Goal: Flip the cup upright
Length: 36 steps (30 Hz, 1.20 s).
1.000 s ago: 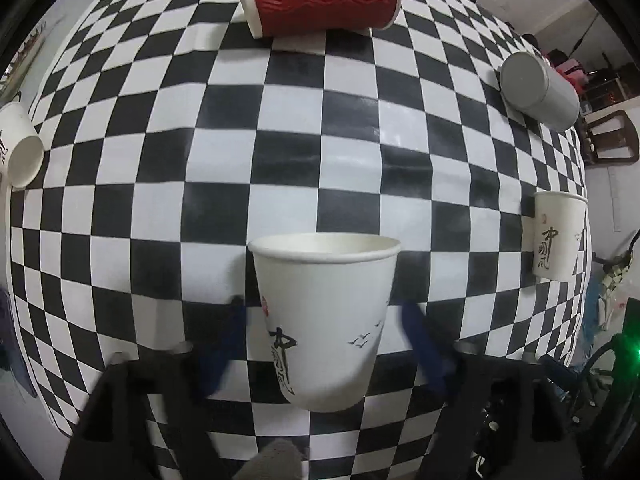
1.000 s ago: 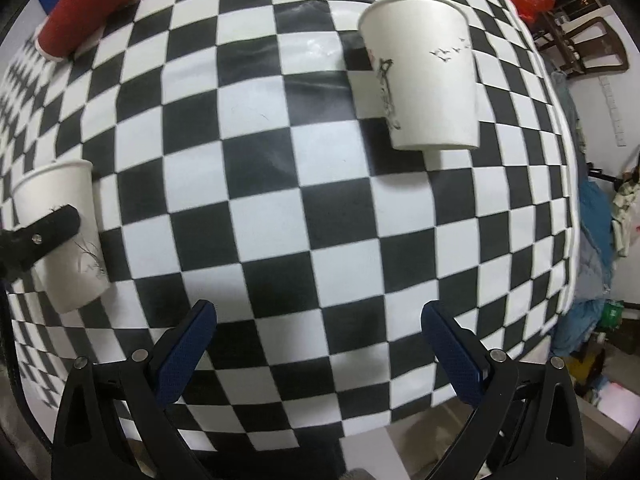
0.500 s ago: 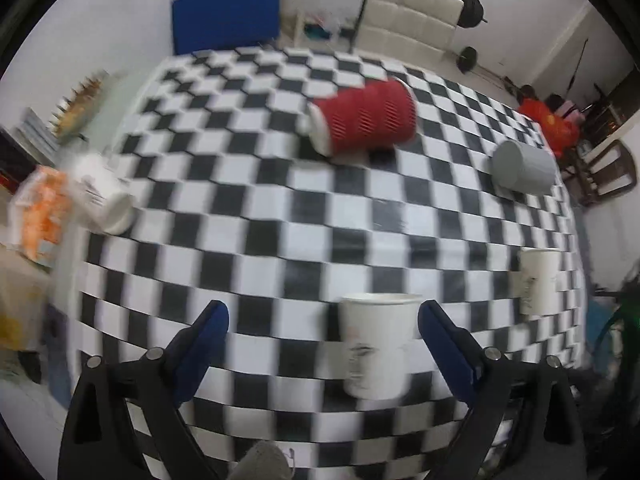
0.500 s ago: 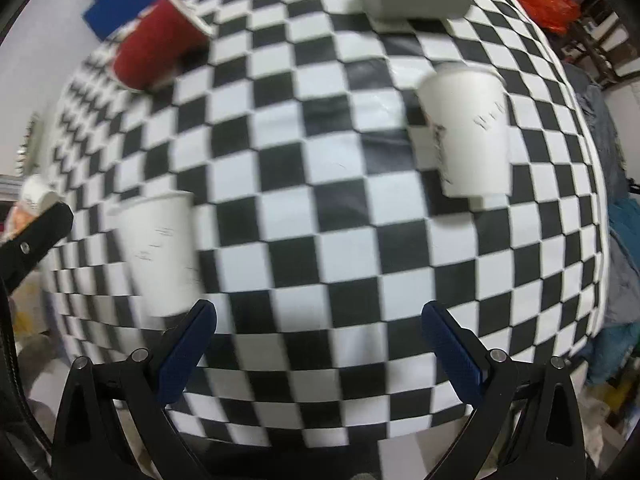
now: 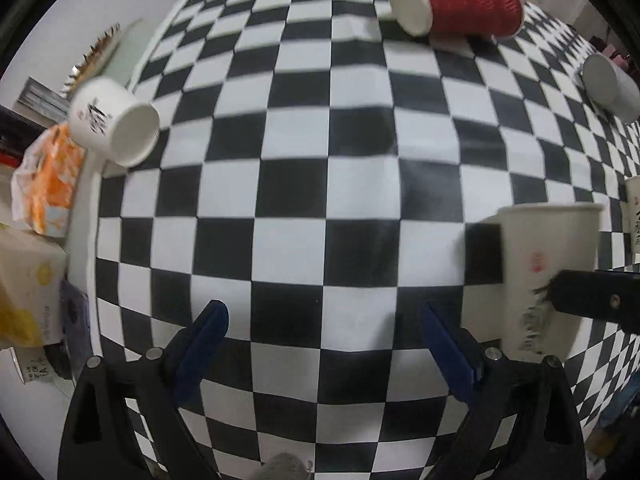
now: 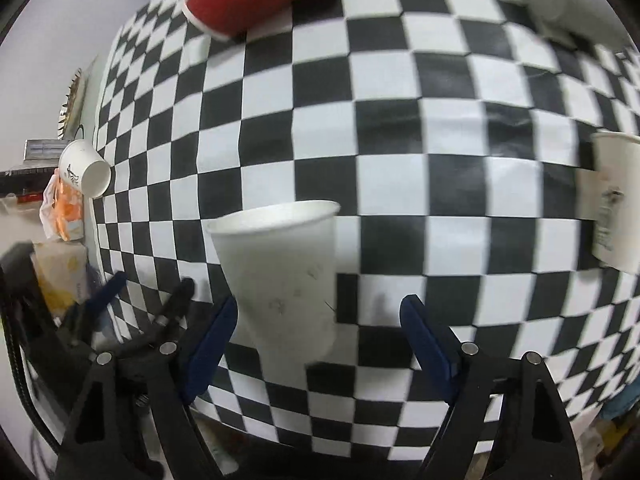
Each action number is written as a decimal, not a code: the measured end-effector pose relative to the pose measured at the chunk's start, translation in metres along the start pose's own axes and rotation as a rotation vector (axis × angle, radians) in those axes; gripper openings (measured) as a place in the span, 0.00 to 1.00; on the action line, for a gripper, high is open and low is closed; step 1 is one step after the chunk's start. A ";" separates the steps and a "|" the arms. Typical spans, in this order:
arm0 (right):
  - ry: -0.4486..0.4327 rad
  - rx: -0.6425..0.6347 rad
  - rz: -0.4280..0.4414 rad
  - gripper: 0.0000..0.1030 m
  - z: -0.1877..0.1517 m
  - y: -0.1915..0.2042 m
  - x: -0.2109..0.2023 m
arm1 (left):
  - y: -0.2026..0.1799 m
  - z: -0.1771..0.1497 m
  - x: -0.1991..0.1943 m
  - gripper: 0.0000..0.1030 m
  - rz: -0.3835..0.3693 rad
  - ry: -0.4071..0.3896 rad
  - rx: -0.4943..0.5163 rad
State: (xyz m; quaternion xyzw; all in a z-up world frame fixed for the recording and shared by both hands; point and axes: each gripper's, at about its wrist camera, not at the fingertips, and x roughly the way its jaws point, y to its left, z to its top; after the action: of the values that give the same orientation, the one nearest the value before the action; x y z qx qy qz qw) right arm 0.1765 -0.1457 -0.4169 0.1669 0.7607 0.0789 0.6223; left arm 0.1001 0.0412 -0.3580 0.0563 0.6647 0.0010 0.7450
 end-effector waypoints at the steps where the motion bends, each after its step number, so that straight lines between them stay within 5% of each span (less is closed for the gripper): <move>1: 0.021 0.008 0.010 0.82 0.004 0.000 0.006 | 0.002 0.000 0.003 0.94 -0.002 0.007 -0.005; 6: 0.096 -0.003 0.032 0.67 0.014 0.005 0.032 | 0.008 0.000 0.011 0.94 -0.014 0.025 -0.030; 12: -0.011 -0.045 0.037 0.63 0.009 0.013 0.014 | 0.010 0.003 0.010 0.94 -0.024 0.019 -0.057; 26: -0.770 -0.262 -0.045 0.62 -0.031 0.034 -0.022 | 0.042 0.008 0.007 0.94 -0.022 0.009 -0.131; 36: -0.763 -0.300 -0.179 0.63 -0.063 0.033 0.002 | 0.051 -0.019 0.008 0.94 -0.008 0.004 -0.126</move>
State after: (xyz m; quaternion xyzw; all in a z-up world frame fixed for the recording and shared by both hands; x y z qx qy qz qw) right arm 0.1199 -0.1086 -0.3941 0.0250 0.4671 0.0672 0.8813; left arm 0.0863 0.0943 -0.3633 0.0065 0.6650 0.0398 0.7458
